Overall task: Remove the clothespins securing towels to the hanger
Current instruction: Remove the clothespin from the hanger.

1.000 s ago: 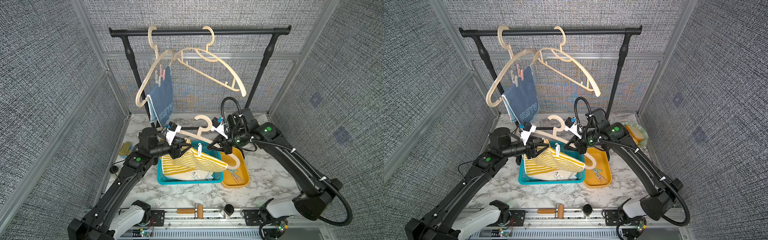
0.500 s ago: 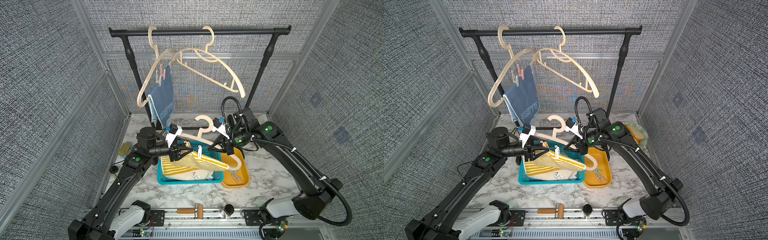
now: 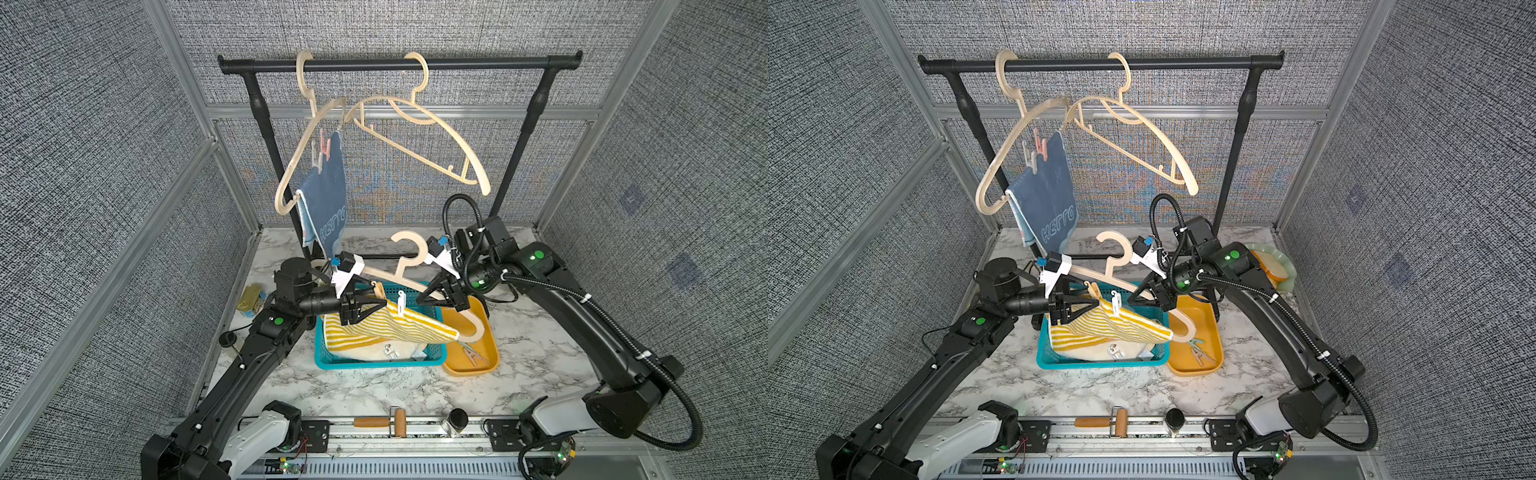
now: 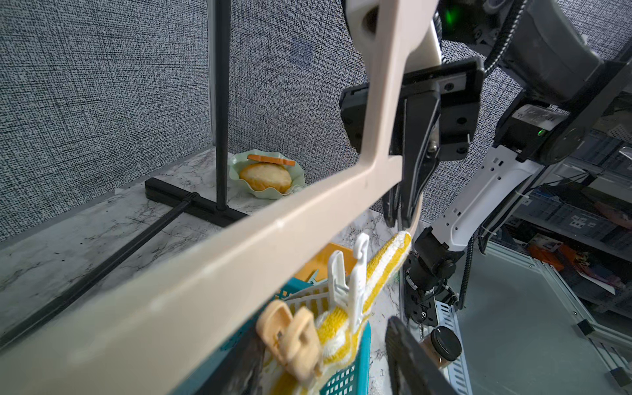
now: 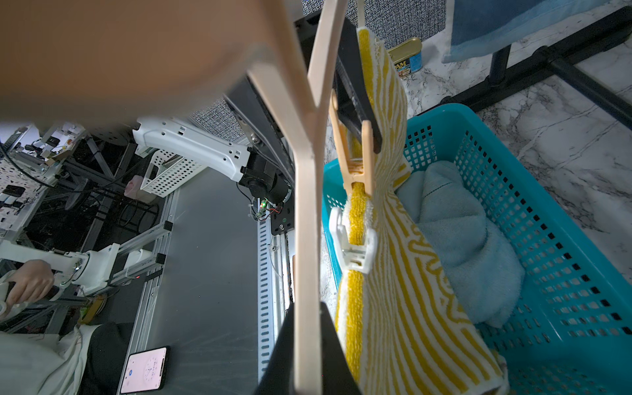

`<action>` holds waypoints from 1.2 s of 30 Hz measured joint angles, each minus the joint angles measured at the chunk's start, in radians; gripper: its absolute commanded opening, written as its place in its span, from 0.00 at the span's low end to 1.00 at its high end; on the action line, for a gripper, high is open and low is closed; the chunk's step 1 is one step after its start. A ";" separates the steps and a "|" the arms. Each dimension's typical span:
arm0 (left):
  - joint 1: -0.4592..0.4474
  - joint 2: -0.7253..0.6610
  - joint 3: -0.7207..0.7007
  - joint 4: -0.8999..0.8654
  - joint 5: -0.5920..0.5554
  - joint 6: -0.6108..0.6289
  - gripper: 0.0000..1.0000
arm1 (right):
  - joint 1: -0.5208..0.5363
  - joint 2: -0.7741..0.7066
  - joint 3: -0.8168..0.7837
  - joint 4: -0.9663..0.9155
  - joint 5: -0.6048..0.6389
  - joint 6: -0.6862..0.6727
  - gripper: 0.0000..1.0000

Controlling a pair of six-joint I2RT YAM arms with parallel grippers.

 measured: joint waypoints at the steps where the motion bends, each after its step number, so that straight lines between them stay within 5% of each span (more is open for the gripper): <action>1: 0.000 0.006 0.001 0.008 -0.003 -0.003 0.58 | 0.001 0.000 0.000 0.000 0.000 0.000 0.00; 36: -0.035 0.084 0.048 0.042 -0.159 -0.014 0.67 | 0.027 0.026 0.045 -0.001 0.027 0.029 0.00</action>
